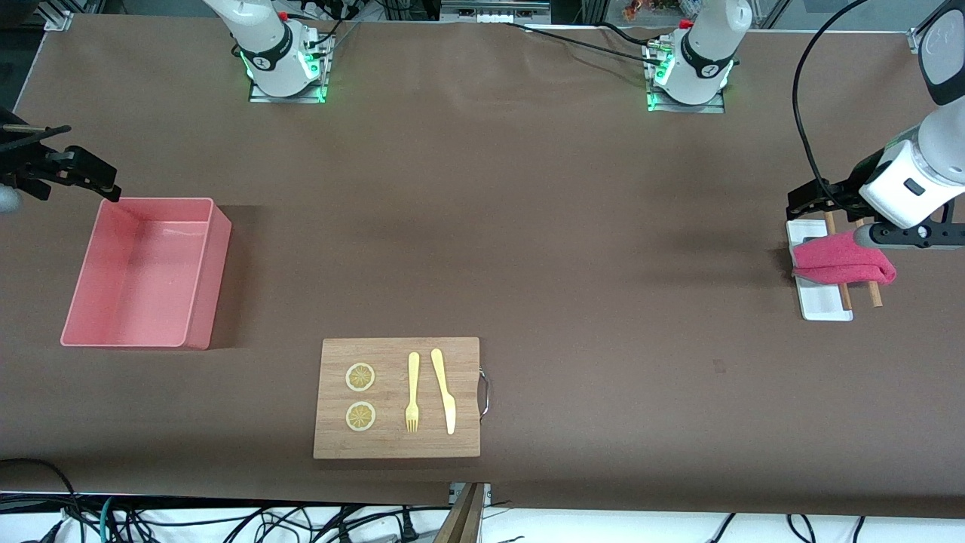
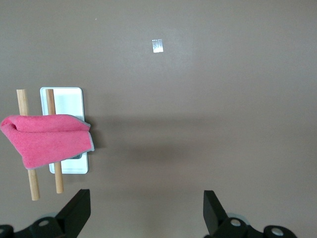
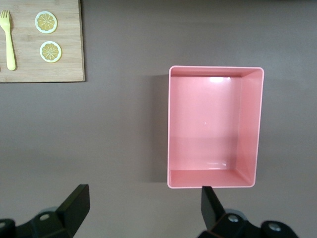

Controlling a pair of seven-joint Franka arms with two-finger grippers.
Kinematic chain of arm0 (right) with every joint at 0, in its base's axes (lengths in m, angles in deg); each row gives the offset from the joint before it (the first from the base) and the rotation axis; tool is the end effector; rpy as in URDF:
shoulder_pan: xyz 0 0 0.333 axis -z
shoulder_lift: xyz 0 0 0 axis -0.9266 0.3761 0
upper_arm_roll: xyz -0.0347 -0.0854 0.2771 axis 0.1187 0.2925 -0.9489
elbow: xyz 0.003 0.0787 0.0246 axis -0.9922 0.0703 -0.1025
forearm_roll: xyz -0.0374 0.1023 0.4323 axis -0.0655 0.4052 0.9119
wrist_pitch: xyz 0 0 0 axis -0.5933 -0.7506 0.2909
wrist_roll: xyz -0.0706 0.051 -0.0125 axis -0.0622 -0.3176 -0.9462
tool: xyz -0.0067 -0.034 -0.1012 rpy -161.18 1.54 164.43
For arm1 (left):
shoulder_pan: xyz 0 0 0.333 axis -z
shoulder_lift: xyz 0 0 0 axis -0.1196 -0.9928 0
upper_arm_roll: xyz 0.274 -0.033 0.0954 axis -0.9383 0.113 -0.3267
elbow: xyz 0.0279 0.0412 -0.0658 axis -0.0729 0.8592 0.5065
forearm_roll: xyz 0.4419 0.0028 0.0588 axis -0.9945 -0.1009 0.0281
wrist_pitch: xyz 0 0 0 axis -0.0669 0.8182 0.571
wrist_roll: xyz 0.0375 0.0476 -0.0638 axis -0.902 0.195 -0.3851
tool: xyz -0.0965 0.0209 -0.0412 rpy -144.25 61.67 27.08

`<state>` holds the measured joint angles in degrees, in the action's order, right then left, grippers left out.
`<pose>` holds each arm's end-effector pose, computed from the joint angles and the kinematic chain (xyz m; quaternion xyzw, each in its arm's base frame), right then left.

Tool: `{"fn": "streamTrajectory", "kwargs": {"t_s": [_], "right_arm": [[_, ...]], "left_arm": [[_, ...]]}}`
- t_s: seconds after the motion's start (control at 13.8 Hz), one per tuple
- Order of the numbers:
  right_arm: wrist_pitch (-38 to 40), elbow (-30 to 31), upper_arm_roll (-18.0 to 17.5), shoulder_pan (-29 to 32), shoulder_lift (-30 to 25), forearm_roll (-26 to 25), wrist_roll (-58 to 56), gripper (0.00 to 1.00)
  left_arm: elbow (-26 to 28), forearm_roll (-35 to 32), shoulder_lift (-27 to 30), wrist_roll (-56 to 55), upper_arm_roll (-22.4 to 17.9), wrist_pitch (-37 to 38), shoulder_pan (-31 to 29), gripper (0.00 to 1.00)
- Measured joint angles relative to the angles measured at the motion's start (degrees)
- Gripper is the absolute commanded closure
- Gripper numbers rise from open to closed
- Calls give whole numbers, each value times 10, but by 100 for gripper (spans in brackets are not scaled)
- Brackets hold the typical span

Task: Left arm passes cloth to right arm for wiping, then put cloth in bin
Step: 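Move the left gripper down toward the pink cloth on the sticks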

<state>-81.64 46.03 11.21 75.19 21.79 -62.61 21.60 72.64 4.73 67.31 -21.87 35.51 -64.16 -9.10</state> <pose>0.6268 -0.0028 0.5927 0.9997 0.0008 0.0030 0.0223 0.6222 -0.0094 0.5054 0.9985 0.0026 -0.0549 0.0037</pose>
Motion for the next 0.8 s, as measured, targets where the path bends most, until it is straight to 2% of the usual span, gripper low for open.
{"fn": "streamTrajectory", "kwargs": {"t_s": [0.8], "right_arm": [[0, 0, 0, 0, 0, 0, 0, 1]], "left_arm": [[-2, 0, 0, 2, -2, 16, -4, 0]]}}
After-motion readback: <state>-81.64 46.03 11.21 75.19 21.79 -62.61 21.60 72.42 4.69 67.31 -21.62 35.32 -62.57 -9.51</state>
